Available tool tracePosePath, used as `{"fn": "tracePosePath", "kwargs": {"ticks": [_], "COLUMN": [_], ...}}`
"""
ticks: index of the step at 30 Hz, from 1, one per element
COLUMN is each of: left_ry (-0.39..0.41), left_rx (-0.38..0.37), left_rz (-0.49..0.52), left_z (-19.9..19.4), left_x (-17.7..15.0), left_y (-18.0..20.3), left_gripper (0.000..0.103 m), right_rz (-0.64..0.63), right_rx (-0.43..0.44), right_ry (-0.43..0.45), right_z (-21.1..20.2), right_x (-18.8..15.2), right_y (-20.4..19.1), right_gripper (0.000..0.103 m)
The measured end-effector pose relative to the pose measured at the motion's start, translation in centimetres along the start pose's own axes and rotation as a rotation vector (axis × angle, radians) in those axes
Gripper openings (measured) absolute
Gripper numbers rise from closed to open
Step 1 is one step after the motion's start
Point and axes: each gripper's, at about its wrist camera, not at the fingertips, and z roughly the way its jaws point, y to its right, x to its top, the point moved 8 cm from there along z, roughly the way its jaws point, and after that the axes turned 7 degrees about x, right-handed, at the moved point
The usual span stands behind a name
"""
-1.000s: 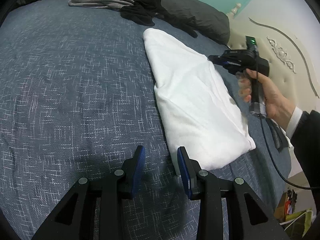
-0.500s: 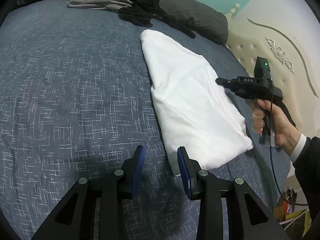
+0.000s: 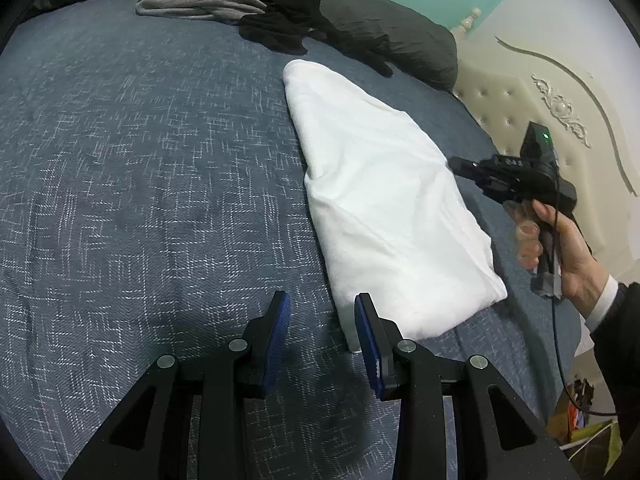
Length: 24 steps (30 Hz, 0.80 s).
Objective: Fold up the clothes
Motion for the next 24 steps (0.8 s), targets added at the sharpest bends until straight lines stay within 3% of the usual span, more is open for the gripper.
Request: {"fn": "tracePosePath", "kwargs": {"ticks": [4,10,13,18,24], "left_ry": [0.000,0.002,0.001,-0.003,0.000], "left_rx": [-0.003,-0.001,-0.001,-0.006,-0.010], "left_rz": [-0.001,-0.003,-0.004,-0.005,-0.008], "left_z": [0.0,-0.2,-0.3,-0.3,-0.6], "left_x": [-0.1,-0.2,-0.2,-0.4,-0.4], "left_y": [0.1,0.0,0.0,0.1,0.1], "left_gripper": [0.037,0.037,0.037,0.037,0.037], "right_rz": [-0.011,-0.052,-0.048,-0.026,-0.011], "right_rx": [0.010,-0.013,-0.015,-0.041,-0.061], "right_ry": [-0.036,-0.105,-0.084,-0.032,-0.039], "right_z": [-1.2,-0.8,-1.1,-2.2,-2.3], "right_x": [-2.3,-5.8,-6.1,-5.5,-5.5], "right_y": [-0.2,0.0,0.4,1.0,1.4], "right_gripper": [0.015,0.015,0.002,0.001,0.001]}}
